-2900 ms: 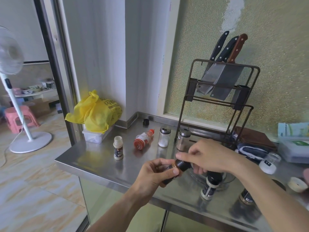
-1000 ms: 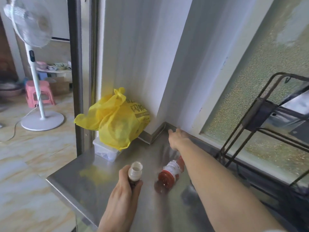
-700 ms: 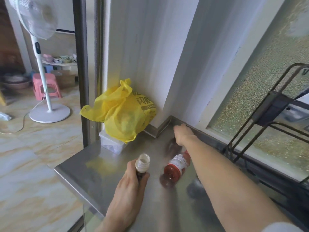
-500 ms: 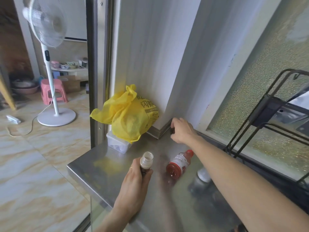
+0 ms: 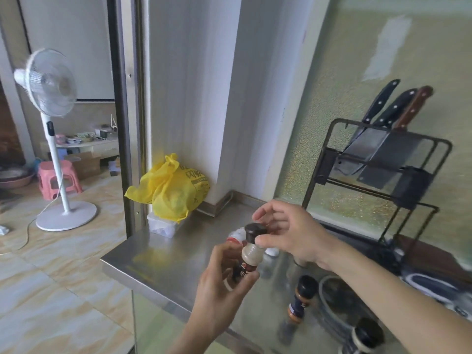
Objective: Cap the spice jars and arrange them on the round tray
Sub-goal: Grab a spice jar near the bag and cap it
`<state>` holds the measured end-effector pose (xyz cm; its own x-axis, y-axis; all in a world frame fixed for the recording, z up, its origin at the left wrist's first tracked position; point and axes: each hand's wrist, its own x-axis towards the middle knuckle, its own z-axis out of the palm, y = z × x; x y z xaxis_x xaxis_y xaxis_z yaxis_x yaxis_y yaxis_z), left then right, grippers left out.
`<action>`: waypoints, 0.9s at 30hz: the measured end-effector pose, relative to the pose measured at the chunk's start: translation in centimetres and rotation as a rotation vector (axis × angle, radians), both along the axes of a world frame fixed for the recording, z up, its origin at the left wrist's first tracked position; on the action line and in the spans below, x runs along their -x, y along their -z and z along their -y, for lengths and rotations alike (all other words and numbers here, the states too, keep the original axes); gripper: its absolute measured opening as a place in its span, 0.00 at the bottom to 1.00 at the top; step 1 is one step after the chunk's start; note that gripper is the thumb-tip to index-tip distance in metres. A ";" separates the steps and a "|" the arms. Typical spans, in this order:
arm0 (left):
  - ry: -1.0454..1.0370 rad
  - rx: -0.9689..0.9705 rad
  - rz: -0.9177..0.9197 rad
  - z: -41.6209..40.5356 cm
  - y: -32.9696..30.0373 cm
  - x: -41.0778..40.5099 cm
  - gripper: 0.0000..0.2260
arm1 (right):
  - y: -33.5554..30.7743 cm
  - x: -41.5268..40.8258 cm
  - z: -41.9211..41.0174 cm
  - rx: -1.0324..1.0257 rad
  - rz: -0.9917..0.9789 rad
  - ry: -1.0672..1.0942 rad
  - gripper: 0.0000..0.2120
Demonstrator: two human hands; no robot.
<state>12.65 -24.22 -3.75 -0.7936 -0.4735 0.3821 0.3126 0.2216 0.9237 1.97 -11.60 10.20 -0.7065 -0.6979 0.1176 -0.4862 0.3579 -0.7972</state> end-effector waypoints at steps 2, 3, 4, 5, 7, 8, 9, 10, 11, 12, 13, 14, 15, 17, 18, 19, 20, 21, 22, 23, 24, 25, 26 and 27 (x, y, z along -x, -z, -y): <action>0.083 -0.075 -0.023 -1.8 -0.8 -0.6 0.18 | -1.2 -1.0 -3.0 0.000 -0.012 -0.021 0.20; 0.139 -0.158 -0.037 -2.6 -1.2 -0.8 0.16 | -1.8 -1.4 -4.4 -0.004 -0.016 -0.029 0.21; 0.199 -0.242 -0.046 -3.3 -1.6 -1.0 0.15 | -2.4 -1.8 -5.7 -0.017 -0.019 -0.038 0.21; 0.250 -0.317 -0.042 -4.1 -2.1 -1.2 0.14 | -3.0 -2.2 -6.9 -0.035 -0.021 -0.049 0.21; 0.347 -0.457 -0.032 -5.6 -3.2 -1.4 0.16 | -4.0 -2.8 -9.0 -0.081 -0.047 -0.058 0.21; 0.404 -0.554 -0.029 -6.3 -3.7 -1.5 0.17 | -4.4 -3.0 -9.7 -0.105 -0.064 -0.063 0.20; 0.448 -0.637 -0.021 -7.0 -4.3 -1.6 0.16 | -4.6 -3.1 -10.3 -0.126 -0.070 -0.066 0.20; 0.485 -0.680 -0.005 -7.8 -4.9 -1.8 0.14 | -5.0 -3.3 -11.0 -0.146 -0.079 -0.068 0.19; 0.505 -0.700 0.020 -8.5 -5.2 -2.0 0.14 | -5.2 -3.4 -11.7 -0.171 -0.089 -0.076 0.19; 0.516 -0.718 0.043 -9.1 -5.4 -2.2 0.16 | -5.4 -3.5 -12.3 -0.203 -0.101 -0.087 0.19; 0.523 -0.741 0.067 -9.5 -5.4 -2.2 0.18 | -5.4 -3.6 -12.8 -0.230 -0.113 -0.098 0.20; 0.528 -0.763 0.096 -9.8 -5.3 -2.2 0.19 | -5.4 -3.7 -13.3 -0.247 -0.121 -0.103 0.20; 0.529 -0.778 0.124 -10.0 -5.2 -2.2 0.19 | -5.4 -3.8 -13.6 -0.253 -0.122 -0.104 0.20; 0.538 -0.798 0.160 -10.2 -4.8 -2.2 0.18 | -5.2 -4.0 -13.9 -0.272 -0.124 -0.102 0.18; 0.547 -0.801 0.166 -10.2 -4.6 -2.2 0.19 | -5.0 -4.0 -14.0 -0.293 -0.139 -0.093 0.15; 0.555 -0.800 0.169 -10.2 -4.4 -2.3 0.21 | -4.9 -4.0 -13.9 -0.325 -0.156 -0.075 0.13; 0.558 -0.791 0.171 -10.2 -4.2 -2.3 0.24 | -4.8 -4.0 -13.8 -0.364 -0.167 -0.052 0.11; 0.561 -0.779 0.170 -10.1 -4.0 -2.3 0.26 | -4.6 -3.9 -13.8 -0.396 -0.165 -0.031 0.11; 0.561 -0.759 0.169 -10.0 -3.8 -2.3 0.28 | -4.6 -3.9 -13.7 -0.421 -0.154 -0.021 0.12; 0.558 -0.738 0.168 -9.9 -3.8 -2.3 0.28 | -4.5 -3.9 -13.6 -0.442 -0.155 -0.018 0.13; 0.558 -0.722 0.164 -9.8 -3.7 -2.4 0.28 | -4.6 -3.9 -13.6 -0.457 -0.171 -0.022 0.13; 0.561 -0.711 0.160 -9.7 -3.6 -2.4 0.28 | -4.7 -3.9 -13.6 -0.463 -0.180 -0.041 0.14; 0.563 -0.705 0.158 -9.6 -3.6 -2.4 0.27 | -4.8 -3.9 -13.6 -0.454 -0.166 -0.072 0.16; 0.561 -0.705 0.162 -9.5 -3.6 -2.4 0.24 | -4.8 -3.8 -13.7 -0.430 -0.139 -0.104 0.18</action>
